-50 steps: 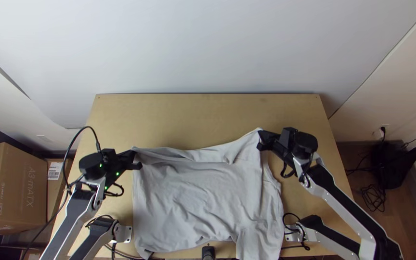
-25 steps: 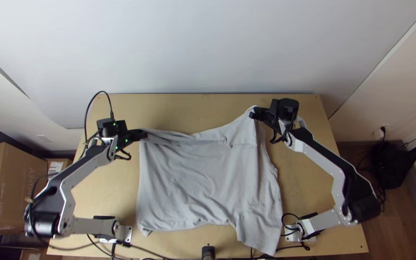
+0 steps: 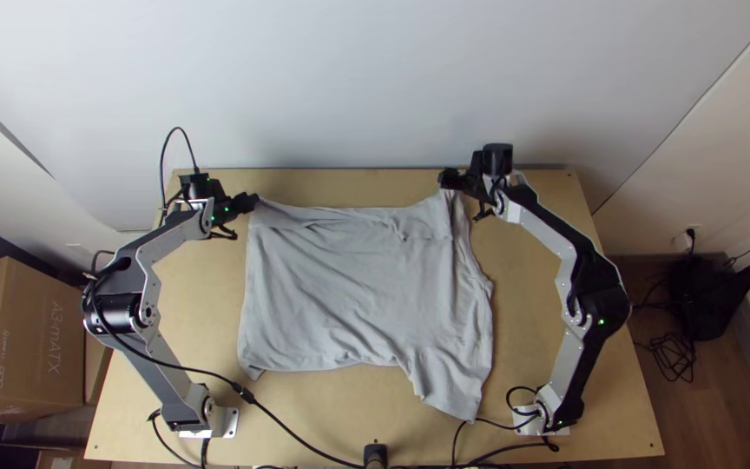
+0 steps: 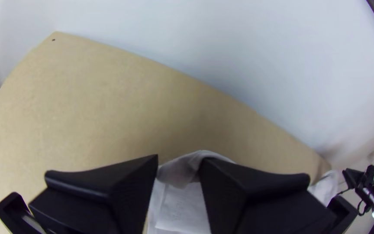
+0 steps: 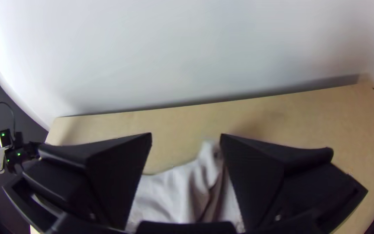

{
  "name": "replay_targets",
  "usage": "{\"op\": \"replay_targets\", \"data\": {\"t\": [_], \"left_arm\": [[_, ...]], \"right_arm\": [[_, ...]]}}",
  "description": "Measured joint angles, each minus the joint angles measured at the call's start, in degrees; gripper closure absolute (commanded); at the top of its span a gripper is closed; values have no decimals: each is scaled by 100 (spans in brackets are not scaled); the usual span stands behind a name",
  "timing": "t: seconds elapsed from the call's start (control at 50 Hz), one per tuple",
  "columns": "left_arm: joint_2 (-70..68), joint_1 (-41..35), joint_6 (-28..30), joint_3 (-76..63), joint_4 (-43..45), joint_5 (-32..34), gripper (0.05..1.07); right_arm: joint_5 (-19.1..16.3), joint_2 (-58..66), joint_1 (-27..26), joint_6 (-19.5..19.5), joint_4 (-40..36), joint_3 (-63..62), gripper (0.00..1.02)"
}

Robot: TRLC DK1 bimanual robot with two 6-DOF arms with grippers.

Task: Fold the t-shirt

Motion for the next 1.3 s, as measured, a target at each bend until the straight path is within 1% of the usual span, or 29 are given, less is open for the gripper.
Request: {"op": "replay_targets", "data": {"t": [0.08, 0.16, 0.2, 0.28, 0.32, 0.38, 0.42, 0.48, 0.58, 0.64, 0.68, 0.74, 0.82, 0.92, 1.0, 1.08, 1.16, 1.22, 1.3], "left_arm": [[0, 46, -210, 313, -201, 24, 41], [2, 131, -352, 774, -728, 195, 41], [2, 181, -400, 986, -925, 293, 41], [-42, 269, -442, 1283, -1182, 426, 29], [-111, 302, -413, 1325, -1344, 450, 26], [-280, 328, -326, 1327, -1624, 474, 26], [-420, 330, -234, 1325, -1838, 496, 26], [-688, 330, -107, 1318, -2179, 584, 27], [-1272, 295, 116, 1311, -2946, 623, 27], [-1635, 269, 304, 1314, -3626, 625, 27], [-1845, 249, 448, 1311, -4162, 616, 27], [-2157, 219, 680, 1224, -4603, 616, 27], [-2686, 184, 988, 879, -4942, 616, 27], [-3418, 168, 1250, 358, -5320, 614, 27], [-3880, 170, 1384, 181, -5845, 614, 26], [-4177, 186, 1464, 85, -6328, 616, 19], [-4459, 245, 1598, -168, -6467, 614, 18], [-4725, 282, 1703, -387, -6572, 597, 18], [-5066, 299, 1788, -562, -6655, 597, 18]], "right_arm": [[-2, 68, -96, 50, -278, 433, 3], [0, -24, -212, 162, -444, 675, 3], [0, -146, -262, 223, -647, 719, 3], [2, -538, -332, 273, -1189, 717, 3], [0, -772, -350, 358, -1440, 717, 3], [0, -1287, -378, 623, -1902, 704, 4], [-7, -1631, -404, 885, -2181, 636, 4], [-133, -2291, -463, 1165, -2485, 402, 4], [-337, -3519, -660, 1360, -2968, -299, 10], [-461, -4103, -820, 1403, -3469, -774, 10], [-557, -4402, -922, 1392, -3871, -1038, 10], [-697, -4601, -1071, 1239, -4575, -1290, 10], [-778, -4653, -1193, 953, -5362, -1572, 10], [-778, -4688, -1279, 588, -6028, -1823, 10], [-780, -4826, -1279, 361, -6301, -2006, 10], [-780, -4983, -1276, 186, -6478, -2251, 10], [-778, -5034, -1272, 28, -6590, -2522, 10], [-778, -5038, -1257, -83, -6594, -2806, 16], [-776, -5038, -1182, -225, -6553, -3235, 19]]}}
